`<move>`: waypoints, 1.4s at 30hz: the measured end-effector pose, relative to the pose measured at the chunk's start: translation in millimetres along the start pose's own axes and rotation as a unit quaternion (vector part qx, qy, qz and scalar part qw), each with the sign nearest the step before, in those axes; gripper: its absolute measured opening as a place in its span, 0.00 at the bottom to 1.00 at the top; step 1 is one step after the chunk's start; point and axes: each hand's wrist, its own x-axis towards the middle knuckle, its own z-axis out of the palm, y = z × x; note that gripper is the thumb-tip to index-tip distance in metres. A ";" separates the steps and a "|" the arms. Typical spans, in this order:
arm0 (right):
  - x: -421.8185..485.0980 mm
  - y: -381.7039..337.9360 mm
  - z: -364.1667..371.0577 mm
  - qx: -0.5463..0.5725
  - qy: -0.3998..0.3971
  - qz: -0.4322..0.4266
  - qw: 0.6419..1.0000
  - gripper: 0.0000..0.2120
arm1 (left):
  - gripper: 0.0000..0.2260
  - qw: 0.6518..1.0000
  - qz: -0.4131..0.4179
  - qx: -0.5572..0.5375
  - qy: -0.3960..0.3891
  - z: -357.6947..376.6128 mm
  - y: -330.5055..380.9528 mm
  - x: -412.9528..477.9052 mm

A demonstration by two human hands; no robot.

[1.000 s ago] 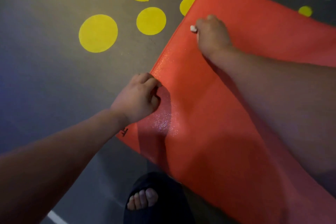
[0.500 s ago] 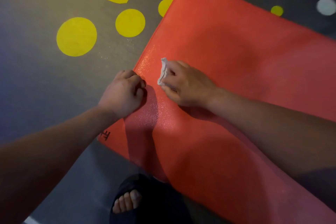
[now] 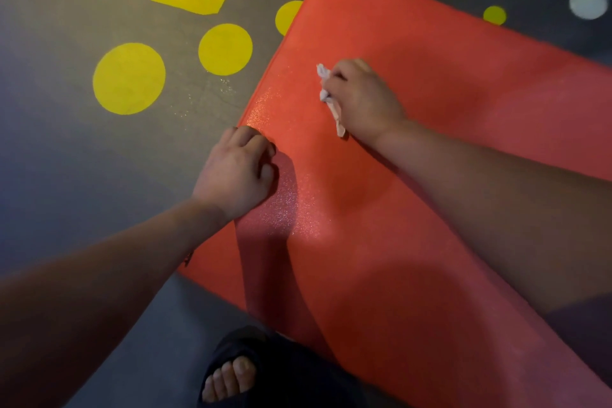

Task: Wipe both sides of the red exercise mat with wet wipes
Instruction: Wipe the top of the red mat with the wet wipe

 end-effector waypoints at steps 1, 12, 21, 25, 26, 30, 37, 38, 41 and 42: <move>1.7 3.7 -1.3 -0.010 0.012 0.036 0.999 0.09 | 0.14 1.000 0.003 0.001 0.001 0.7 2.1 1.6; -27.2 -10.7 -1.0 -0.034 -0.054 -0.161 0.985 0.10 | 0.15 0.998 0.031 -0.002 0.057 17.5 23.1 25.1; 30.3 32.0 -8.7 -0.058 0.043 0.261 0.963 0.13 | 0.21 0.994 0.046 0.082 0.049 34.1 18.7 28.7; 10.2 -3.0 13.1 0.024 0.038 0.128 0.991 0.10 | 0.22 0.990 0.065 0.118 0.048 36.2 12.9 26.4; 6.7 -5.1 13.9 0.038 0.015 0.065 0.997 0.08 | 0.22 0.990 0.064 0.121 0.046 35.5 13.4 27.0; 32.4 27.5 -1.1 0.006 -0.009 0.064 0.998 0.13 | 0.23 0.989 0.060 0.133 0.038 33.2 12.6 27.3; 60.0 -5.9 11.5 0.062 0.034 0.196 0.978 0.17 | 0.24 0.988 0.068 0.136 0.040 32.6 11.9 29.1; 56.6 -21.9 19.6 0.103 0.012 0.119 0.987 0.17 | 0.24 0.987 0.069 0.137 0.041 32.6 11.4 29.2; 58.3 -31.3 25.5 0.099 -0.056 -0.053 0.992 0.14 | 0.24 0.987 0.068 0.139 0.042 33.6 10.3 28.6; 67.5 -21.8 24.8 0.108 -0.050 -0.044 0.992 0.14 | 0.24 0.987 0.069 0.139 0.042 33.8 10.1 28.4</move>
